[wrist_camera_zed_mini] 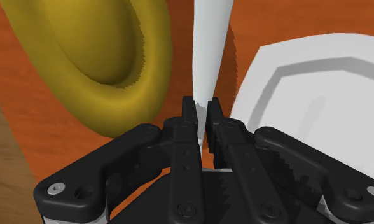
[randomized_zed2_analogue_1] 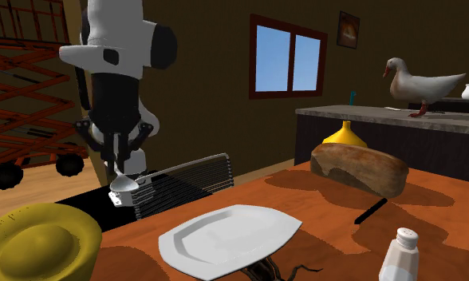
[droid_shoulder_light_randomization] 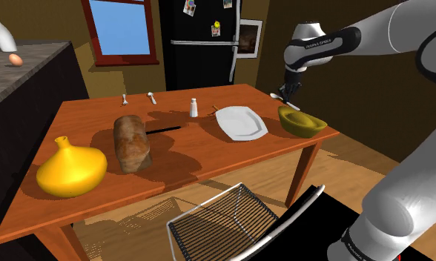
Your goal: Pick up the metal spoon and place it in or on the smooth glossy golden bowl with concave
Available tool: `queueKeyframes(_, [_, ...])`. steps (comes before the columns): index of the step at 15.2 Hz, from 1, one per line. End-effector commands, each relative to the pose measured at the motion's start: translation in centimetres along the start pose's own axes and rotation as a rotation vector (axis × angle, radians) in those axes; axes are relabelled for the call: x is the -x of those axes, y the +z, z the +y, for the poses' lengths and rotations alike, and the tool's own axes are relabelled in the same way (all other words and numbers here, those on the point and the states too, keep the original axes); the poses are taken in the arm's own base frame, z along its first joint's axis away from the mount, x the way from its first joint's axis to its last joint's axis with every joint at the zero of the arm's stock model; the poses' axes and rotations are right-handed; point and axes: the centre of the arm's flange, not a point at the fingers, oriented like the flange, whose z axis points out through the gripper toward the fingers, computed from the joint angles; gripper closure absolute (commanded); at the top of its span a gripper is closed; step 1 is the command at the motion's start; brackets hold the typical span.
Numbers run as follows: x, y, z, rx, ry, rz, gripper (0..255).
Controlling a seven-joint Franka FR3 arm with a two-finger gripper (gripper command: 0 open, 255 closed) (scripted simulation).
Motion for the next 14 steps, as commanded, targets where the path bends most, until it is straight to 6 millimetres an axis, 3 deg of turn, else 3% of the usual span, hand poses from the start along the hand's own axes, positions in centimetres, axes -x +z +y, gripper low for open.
queueKeyframes(1, [0.6,0.3,2.7,0.000,-0.002,0.000,255])
queueKeyframes(9, [3.2,1.2,12.6,0.000,-0.002,0.000,255])
queueKeyframes(14, [3.6,3.8,12.2,0.000,-0.002,0.000,255])
